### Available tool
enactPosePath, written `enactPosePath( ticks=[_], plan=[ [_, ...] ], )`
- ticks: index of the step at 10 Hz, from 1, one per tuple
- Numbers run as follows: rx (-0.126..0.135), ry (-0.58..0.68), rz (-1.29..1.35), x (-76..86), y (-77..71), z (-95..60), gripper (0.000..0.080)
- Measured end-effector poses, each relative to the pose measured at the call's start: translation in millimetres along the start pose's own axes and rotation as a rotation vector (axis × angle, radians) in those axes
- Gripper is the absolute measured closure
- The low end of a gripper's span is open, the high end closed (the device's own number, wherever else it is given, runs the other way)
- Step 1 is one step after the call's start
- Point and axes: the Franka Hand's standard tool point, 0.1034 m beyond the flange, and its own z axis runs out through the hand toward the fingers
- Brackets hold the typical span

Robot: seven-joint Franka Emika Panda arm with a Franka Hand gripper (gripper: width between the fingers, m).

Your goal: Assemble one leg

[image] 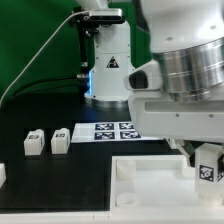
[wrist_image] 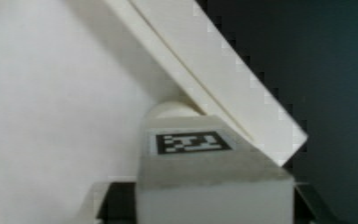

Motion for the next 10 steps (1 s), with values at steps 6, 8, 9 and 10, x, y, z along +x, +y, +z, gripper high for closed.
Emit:
enactPosePath(
  ticks=[6,8,9,10],
  plan=[
    [0.040,-0.073,0.714,-13.1,-6.7,5.6,0.0502],
    [0.041,-0.072,0.662,-13.2,-6.2,6.0,0.0305],
    [0.021,-0.056,0.444,-12.9,-4.3,5.5,0.0200],
    [0.000,-0.039,0.226,-10.6,-5.2,2.4,0.0200]
  ],
)
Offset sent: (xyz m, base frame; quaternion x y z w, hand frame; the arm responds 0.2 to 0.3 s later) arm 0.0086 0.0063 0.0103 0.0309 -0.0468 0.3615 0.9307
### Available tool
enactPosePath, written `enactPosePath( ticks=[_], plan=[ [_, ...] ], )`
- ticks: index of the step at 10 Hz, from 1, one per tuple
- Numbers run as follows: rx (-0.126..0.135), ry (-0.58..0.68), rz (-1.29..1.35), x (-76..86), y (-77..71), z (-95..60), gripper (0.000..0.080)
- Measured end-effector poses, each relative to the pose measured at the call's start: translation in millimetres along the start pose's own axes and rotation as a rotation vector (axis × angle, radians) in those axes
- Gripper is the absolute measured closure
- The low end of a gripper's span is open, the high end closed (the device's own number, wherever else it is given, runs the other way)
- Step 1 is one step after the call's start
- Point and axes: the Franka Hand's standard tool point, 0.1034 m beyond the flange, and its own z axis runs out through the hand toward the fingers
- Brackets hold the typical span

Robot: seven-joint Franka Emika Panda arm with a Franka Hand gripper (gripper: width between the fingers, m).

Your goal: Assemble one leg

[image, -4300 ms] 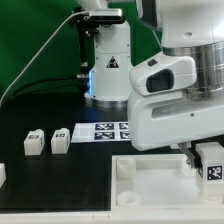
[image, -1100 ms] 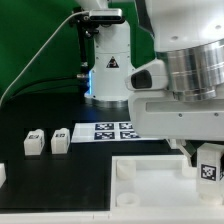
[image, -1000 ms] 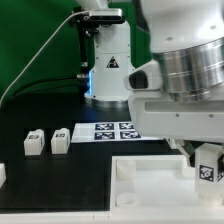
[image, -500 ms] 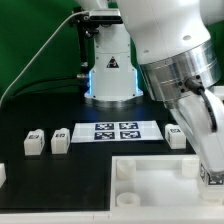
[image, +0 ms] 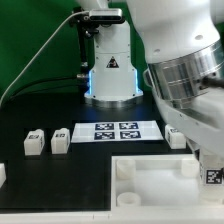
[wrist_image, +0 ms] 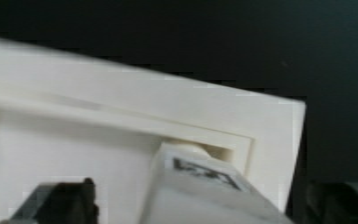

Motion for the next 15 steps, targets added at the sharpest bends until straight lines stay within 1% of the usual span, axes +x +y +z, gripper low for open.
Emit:
enactPosePath(
  ticks=[1,2,5,6,7,8,9,10,11,12,13,15],
  plan=[
    [-0.008,0.012,-0.134,1.1,-2.1,-2.2,0.0165],
    [-0.010,0.012,-0.188,1.5,-1.2,-1.0,0.0153],
    [-0.014,0.012,-0.528,2.7,-0.6,-0.9,0.0150],
    [-0.074,0.053,-0.812,5.1,-1.2,-3.0,0.0150],
    [-0.096,0.067,-0.915,3.2,-2.2,-2.6,0.0150],
    [-0.091,0.075,-0.949,3.0,-3.5,-2.1,0.0150],
    [-0.087,0.074,-0.913,2.9,-3.5,-1.9,0.0266],
    [-0.086,0.074,-0.903,2.7,-3.5,-1.7,0.0401],
    [-0.080,0.077,-0.768,4.3,-2.2,-1.5,0.0401],
    [-0.077,0.078,-0.703,5.0,-1.7,-1.1,0.0497],
    [-0.070,0.081,-0.583,5.5,-1.6,-1.2,0.0497],
    [-0.029,0.071,-0.228,6.9,-1.3,-0.8,0.0497]
  ],
)
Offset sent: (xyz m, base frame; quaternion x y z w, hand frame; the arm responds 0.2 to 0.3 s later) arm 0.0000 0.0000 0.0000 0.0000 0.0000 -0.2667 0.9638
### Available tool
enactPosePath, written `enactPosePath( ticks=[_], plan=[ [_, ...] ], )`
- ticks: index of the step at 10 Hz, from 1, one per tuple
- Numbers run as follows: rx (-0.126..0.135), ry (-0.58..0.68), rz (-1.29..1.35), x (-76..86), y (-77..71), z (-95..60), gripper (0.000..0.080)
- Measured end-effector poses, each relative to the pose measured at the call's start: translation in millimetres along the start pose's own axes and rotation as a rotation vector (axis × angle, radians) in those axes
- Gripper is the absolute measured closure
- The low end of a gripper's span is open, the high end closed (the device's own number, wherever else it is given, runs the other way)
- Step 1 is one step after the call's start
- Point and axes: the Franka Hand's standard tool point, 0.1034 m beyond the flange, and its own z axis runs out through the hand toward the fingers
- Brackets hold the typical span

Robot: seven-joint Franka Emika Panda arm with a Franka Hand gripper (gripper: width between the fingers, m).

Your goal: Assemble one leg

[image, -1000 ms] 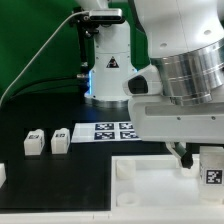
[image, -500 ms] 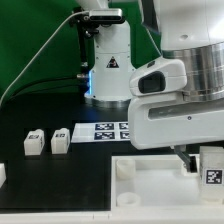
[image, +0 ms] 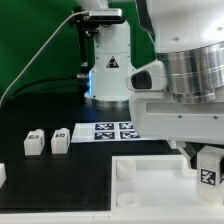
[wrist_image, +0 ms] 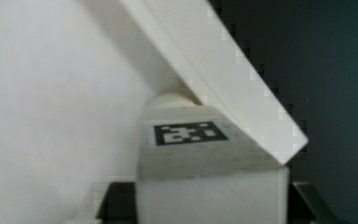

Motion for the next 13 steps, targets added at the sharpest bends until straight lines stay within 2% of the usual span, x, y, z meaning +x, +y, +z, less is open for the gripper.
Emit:
enactPosePath(
  ticks=[1,3,4,6,7,8,9,10,11,13],
  plan=[
    [0.029,-0.002,0.243,0.0,0.7,0.7,0.0497],
    [0.084,-0.045,0.514,3.4,4.2,0.7,0.0497],
    [0.088,-0.056,0.626,4.3,4.5,0.2,0.0497],
    [0.086,-0.057,0.657,3.8,4.5,0.7,0.0497],
    [0.087,-0.055,0.610,3.7,4.7,0.9,0.0342],
    [0.081,-0.051,0.554,3.0,5.0,1.3,0.0221],
    [0.063,-0.046,0.410,0.9,5.4,1.5,0.0221],
    [0.035,-0.032,0.184,0.2,4.2,-0.3,0.0165],
    [-0.004,-0.024,0.041,-4.7,2.0,-1.3,0.0165],
    [0.001,-0.022,-0.175,-2.5,2.9,-0.9,0.0151]
  ],
)
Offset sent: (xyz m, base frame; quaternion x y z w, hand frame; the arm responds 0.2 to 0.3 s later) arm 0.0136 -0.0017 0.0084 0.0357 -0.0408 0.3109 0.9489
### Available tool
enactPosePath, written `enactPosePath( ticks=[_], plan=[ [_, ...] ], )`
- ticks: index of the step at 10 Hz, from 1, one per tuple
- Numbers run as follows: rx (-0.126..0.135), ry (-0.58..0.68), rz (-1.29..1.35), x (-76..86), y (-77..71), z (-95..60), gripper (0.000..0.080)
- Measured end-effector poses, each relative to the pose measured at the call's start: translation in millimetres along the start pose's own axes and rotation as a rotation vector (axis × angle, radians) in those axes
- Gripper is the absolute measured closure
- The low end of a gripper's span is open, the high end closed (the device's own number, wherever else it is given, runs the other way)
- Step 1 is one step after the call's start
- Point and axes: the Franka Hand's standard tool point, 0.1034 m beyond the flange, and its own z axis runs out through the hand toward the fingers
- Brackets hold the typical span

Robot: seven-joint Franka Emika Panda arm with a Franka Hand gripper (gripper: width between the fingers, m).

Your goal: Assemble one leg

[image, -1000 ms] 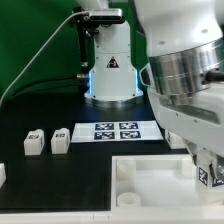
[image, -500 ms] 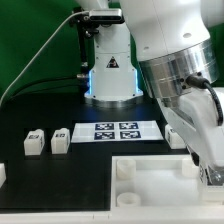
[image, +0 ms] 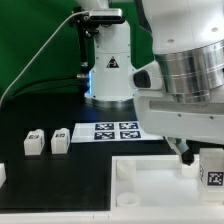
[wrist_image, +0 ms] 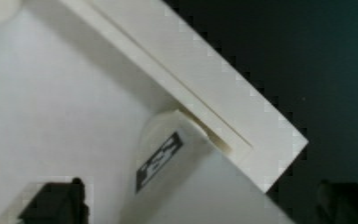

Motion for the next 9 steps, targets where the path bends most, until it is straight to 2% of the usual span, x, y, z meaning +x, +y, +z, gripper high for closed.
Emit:
enactPosePath(
  ticks=[2,3,4,7,9],
  plan=[
    [-0.008,0.004,-0.237,0.2,0.4,0.1,0.0151],
    [-0.041,0.016,-0.423,-0.5,0.7,0.5,0.0151],
    [-0.064,0.021,-0.650,2.2,1.6,-1.1,0.0151],
    [-0.063,0.020,-0.663,3.0,2.5,-0.8,0.0163],
    [-0.056,0.023,-0.484,1.7,1.4,-0.5,0.0510]
  ],
)
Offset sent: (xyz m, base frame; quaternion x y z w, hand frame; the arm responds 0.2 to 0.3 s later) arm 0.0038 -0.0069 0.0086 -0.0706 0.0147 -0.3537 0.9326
